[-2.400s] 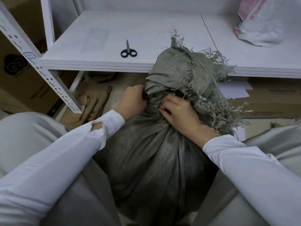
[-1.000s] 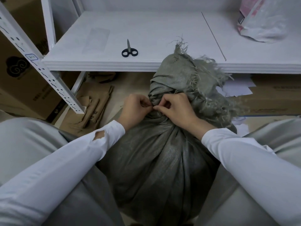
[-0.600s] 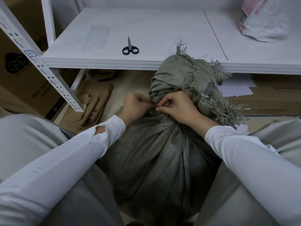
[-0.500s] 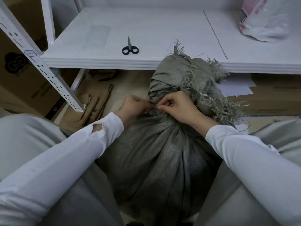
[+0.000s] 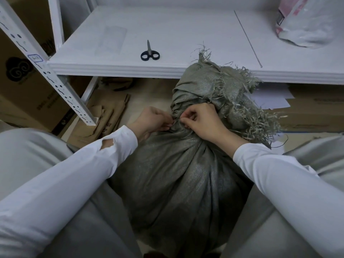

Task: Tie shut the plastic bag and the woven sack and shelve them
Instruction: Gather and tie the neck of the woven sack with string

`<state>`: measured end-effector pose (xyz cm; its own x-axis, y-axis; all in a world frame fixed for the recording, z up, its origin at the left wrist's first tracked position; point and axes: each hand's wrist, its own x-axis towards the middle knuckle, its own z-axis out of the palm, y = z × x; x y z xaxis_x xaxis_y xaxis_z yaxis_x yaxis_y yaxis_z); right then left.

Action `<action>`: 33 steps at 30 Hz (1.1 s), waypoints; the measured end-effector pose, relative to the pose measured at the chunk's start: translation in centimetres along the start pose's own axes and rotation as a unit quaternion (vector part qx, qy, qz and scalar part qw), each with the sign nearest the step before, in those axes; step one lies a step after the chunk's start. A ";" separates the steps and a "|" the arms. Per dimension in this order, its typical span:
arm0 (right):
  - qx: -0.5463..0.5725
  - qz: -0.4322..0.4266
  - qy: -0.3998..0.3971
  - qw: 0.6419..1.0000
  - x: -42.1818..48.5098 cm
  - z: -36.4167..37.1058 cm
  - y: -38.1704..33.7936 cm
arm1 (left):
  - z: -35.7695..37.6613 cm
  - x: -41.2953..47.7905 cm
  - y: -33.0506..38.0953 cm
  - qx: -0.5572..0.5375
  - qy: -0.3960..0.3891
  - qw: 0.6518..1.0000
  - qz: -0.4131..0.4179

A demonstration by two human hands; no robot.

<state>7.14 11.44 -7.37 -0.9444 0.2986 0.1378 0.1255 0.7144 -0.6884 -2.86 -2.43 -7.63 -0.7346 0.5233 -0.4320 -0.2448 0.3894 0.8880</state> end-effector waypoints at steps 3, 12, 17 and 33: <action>-0.031 0.009 0.018 0.999 0.3 0.3 0.0 | 0.2 -0.2 -0.2 0.047 0.035 0.997 0.040; -0.101 0.050 0.062 0.992 0.7 1.8 0.3 | 1.0 -1.1 -1.3 0.174 0.105 0.963 0.177; -0.105 0.050 0.061 0.991 0.6 1.5 0.3 | 1.2 -1.5 -1.5 0.274 0.080 0.914 0.288; 0.042 0.042 -0.028 0.998 -0.1 0.3 1.3 | 0.4 0.1 -1.9 0.157 0.002 0.972 0.176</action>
<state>7.30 12.17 -8.47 -0.9474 0.3176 0.0394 0.1808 0.6330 -0.7528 -2.24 -2.78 -9.41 -0.7403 0.6632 -0.1099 0.2256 0.3991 0.8887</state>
